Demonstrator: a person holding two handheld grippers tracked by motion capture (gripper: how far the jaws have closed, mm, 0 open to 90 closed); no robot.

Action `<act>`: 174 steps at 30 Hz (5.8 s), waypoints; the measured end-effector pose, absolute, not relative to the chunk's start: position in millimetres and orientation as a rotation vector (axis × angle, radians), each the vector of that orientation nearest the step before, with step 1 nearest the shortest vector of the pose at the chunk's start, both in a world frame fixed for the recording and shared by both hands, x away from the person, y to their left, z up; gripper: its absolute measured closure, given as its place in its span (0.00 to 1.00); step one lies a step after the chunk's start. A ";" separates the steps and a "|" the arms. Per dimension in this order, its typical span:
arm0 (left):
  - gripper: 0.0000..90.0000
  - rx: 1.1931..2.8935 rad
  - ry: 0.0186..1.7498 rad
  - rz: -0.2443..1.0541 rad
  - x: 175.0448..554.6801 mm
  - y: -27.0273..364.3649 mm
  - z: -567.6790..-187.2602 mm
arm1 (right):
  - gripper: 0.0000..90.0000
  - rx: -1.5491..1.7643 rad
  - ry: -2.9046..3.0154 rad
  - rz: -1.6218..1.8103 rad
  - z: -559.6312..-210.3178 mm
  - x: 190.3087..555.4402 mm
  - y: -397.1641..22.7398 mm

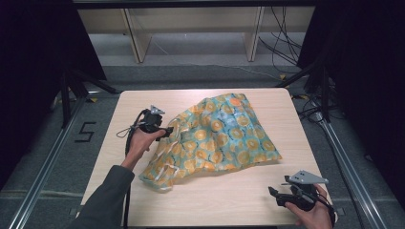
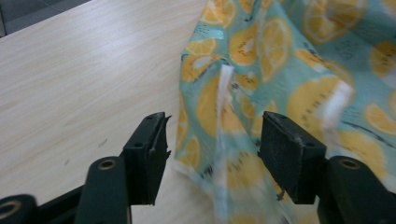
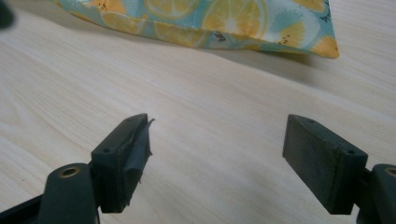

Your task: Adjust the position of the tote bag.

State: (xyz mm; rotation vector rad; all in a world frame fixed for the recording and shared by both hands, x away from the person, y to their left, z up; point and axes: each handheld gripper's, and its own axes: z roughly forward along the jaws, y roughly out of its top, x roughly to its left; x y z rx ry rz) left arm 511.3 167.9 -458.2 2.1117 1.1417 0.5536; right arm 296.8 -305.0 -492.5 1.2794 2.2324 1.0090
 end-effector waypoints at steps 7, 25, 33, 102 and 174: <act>0.63 2.183 1.076 0.557 534.4 149.7 -463.2 | 0.27 1.278 2.236 1.007 -492.2 296.8 -304.4; 0.99 2.195 1.009 0.536 516.5 178.0 -474.7 | 0.61 1.275 2.280 1.031 -490.8 302.0 -300.3; 0.99 2.179 1.026 0.533 505.5 204.5 -476.2 | 0.87 1.189 2.294 1.009 -488.4 318.6 -295.2; 0.69 2.018 1.126 0.223 478.0 144.6 -510.3 | 0.39 1.443 2.322 0.920 -486.7 400.3 -267.3; 0.27 2.122 0.568 0.203 319.7 75.5 -471.7 | 0.55 1.107 2.437 1.096 -463.6 332.3 -254.4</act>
